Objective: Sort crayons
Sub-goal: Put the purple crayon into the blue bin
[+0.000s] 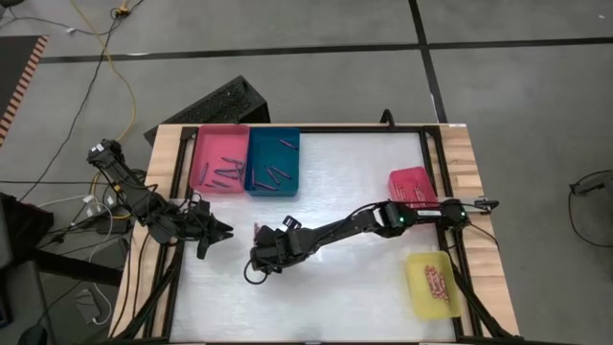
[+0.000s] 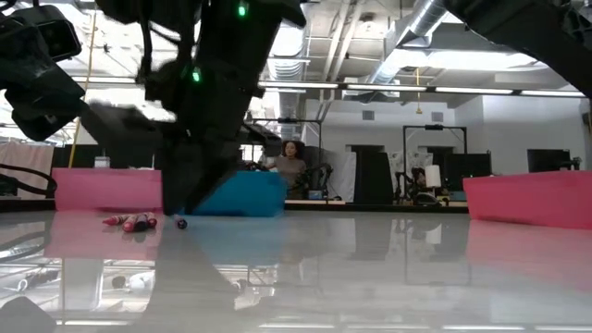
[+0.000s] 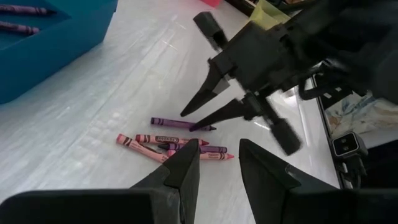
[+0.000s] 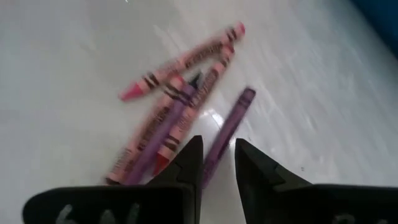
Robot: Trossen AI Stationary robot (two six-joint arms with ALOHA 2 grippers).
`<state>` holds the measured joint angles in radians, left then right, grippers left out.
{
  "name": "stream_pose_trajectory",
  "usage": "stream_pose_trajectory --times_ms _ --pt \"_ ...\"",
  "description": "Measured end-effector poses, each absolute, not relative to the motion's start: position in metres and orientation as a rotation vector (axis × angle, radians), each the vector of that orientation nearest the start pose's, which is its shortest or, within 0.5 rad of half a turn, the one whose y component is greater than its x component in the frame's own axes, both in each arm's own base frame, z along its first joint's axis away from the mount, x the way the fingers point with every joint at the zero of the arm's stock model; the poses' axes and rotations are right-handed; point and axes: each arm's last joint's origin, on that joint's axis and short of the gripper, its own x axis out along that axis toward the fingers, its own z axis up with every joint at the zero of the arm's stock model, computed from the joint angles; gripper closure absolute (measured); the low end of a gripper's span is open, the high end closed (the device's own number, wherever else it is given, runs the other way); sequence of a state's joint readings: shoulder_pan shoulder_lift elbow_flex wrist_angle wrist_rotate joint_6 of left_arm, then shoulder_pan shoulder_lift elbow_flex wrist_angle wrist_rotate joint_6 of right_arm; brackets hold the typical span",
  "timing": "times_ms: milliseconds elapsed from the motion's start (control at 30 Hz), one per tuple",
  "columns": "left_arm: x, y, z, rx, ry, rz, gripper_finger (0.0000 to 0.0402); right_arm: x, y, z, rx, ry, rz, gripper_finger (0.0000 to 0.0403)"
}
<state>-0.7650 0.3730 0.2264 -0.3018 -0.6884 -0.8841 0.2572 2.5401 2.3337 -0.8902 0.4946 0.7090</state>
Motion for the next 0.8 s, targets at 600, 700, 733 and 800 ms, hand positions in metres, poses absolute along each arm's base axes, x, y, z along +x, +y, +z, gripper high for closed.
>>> stream_pose_trajectory --times_ms 600,700,733,800 --pt "0.09 -0.061 0.184 -0.587 0.339 0.077 0.03 0.519 0.118 0.161 0.297 0.894 -0.543 0.0393" --pt "0.09 -0.061 0.184 -0.592 0.339 0.078 0.03 0.518 0.119 0.16 0.299 0.895 -0.545 0.0394" --pt "0.09 -0.061 0.184 -0.592 0.339 0.078 0.03 0.518 0.119 0.16 0.3 0.895 -0.546 0.0394" --pt "0.09 -0.061 0.184 -0.592 0.339 0.078 0.03 0.518 0.118 0.162 0.304 0.894 -0.547 0.0397"
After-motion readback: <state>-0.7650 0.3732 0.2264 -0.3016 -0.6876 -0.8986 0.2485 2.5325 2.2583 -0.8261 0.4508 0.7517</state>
